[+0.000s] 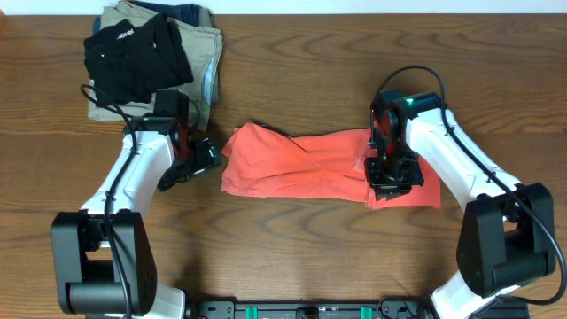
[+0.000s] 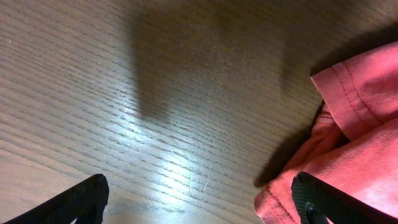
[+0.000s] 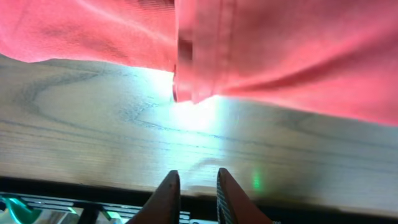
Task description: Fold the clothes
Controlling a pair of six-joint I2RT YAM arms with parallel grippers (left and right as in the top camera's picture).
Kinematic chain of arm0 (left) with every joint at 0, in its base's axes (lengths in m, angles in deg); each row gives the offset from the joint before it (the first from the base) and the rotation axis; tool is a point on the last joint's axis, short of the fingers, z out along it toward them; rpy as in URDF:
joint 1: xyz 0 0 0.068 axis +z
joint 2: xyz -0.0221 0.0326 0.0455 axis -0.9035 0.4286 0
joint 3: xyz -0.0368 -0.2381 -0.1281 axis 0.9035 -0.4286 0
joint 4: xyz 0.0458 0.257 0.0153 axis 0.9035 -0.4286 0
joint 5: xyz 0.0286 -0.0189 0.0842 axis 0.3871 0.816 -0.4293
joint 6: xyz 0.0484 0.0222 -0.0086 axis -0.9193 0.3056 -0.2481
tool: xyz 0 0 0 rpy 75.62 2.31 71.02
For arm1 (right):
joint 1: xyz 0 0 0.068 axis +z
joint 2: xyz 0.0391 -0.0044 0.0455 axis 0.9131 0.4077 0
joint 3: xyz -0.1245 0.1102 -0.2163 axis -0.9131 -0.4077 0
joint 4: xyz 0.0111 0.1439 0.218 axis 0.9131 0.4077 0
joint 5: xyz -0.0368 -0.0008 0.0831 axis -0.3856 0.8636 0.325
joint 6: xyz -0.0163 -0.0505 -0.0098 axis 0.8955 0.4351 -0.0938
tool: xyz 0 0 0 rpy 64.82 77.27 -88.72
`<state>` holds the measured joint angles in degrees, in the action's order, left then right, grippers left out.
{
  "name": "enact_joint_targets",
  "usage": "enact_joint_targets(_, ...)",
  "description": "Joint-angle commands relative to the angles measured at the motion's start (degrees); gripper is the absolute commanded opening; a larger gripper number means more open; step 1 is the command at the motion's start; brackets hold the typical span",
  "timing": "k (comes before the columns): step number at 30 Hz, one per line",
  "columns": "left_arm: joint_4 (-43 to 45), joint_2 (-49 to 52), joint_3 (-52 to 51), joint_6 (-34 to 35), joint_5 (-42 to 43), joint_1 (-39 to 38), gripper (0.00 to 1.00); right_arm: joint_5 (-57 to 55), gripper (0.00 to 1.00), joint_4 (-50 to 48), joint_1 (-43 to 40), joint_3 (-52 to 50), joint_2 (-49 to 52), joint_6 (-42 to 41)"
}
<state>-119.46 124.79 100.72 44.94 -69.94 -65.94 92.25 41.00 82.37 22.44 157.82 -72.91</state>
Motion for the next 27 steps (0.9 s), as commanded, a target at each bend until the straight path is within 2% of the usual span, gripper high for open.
enact_joint_targets(1,-0.09,0.46,-0.61,0.26,-0.11,0.02,0.95,0.04,0.22,0.17,0.48,0.17,-1.25,-2.34)
enact_joint_targets(4,-0.11,0.46,-0.61,0.24,-0.11,0.02,0.95,-0.7,0.29,0.35,0.04,0.98,-2.29,-2.34)
enact_joint_targets(6,-0.11,0.46,-0.61,0.24,-0.11,0.02,0.95,-2.1,0.41,-0.07,-1.01,1.77,-3.28,-2.38)
enact_joint_targets(8,-0.09,0.46,-0.61,0.24,-0.11,0.02,0.96,-2.43,0.99,-1.44,-2.58,2.23,-4.22,-2.4)
enact_joint_targets(11,0.35,0.46,-0.61,-0.48,0.07,0.02,0.96,-4.33,0.99,-4.39,-6.45,2.23,-5.25,-4.39)
enact_joint_targets(16,3.04,0.46,-0.61,-11.1,10.86,0.02,0.96,-6.64,0.99,-10.97,-16.33,2.23,-5.35,-6.4)
enact_joint_targets(22,8.04,0.48,-0.61,-12.48,12.55,0.02,0.96,-5.79,0.99,-12.68,-27.04,2.21,-5.35,-8.13)
enact_joint_targets(27,13.79,1.4,-0.59,-17.46,22.88,0.02,0.96,-5.79,0.99,-12.57,-31.34,2.21,-5.35,-8.15)
